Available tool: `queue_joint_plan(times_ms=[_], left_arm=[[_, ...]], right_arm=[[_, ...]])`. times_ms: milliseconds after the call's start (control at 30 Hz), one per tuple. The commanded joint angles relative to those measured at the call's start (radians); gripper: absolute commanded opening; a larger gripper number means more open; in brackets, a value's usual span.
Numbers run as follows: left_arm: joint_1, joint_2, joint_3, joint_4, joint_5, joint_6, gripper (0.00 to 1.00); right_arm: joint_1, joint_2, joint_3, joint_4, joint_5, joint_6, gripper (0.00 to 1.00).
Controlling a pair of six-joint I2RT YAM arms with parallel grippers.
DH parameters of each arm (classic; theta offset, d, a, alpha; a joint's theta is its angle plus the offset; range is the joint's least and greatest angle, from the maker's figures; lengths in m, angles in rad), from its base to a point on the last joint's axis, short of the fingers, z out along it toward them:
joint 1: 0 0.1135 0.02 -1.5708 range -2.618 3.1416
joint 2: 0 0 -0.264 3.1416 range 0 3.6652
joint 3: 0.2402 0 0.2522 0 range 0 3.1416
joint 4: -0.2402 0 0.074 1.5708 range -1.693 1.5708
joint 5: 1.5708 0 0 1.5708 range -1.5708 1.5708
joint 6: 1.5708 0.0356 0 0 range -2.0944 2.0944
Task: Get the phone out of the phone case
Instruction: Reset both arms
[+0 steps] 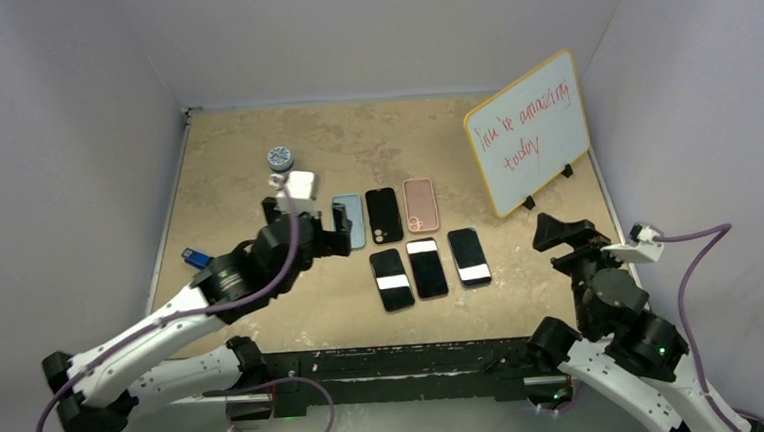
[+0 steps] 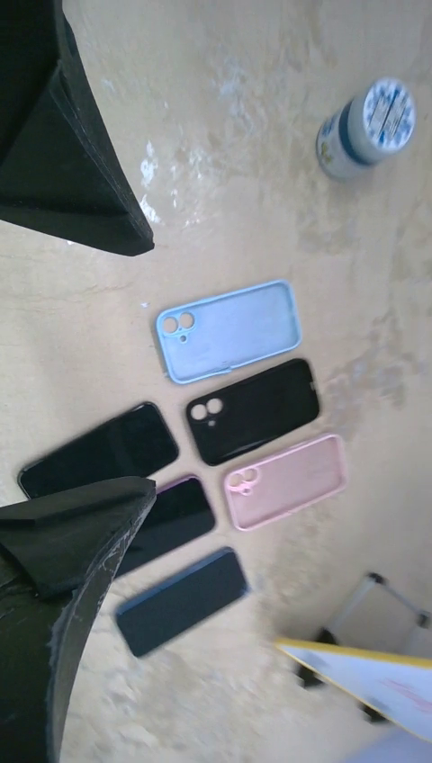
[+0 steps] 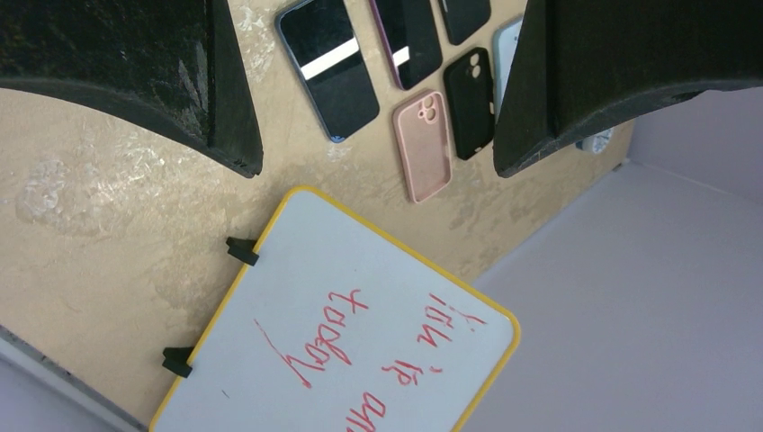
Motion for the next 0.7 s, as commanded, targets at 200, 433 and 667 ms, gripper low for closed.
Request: queue_joint_plan(times_ms=[200,433,667], left_arm=[[0.009,-0.352,0.074,-0.143,-0.326,0.102,0.99],[0.008,-0.44,0.037,-0.076,-0.456,0.21,0.99],[0.011,-0.506,-0.063,0.039,-0.505,0.28,0.99]], right_arm=[[0.003,0.081,0.227,-0.13,-0.002,-0.116,0.99],[0.003,0.03,0.221,-0.037,-0.015,-0.283,0.99],[0.002,0.013,0.177,0.028,-0.009,-0.339,0.99]])
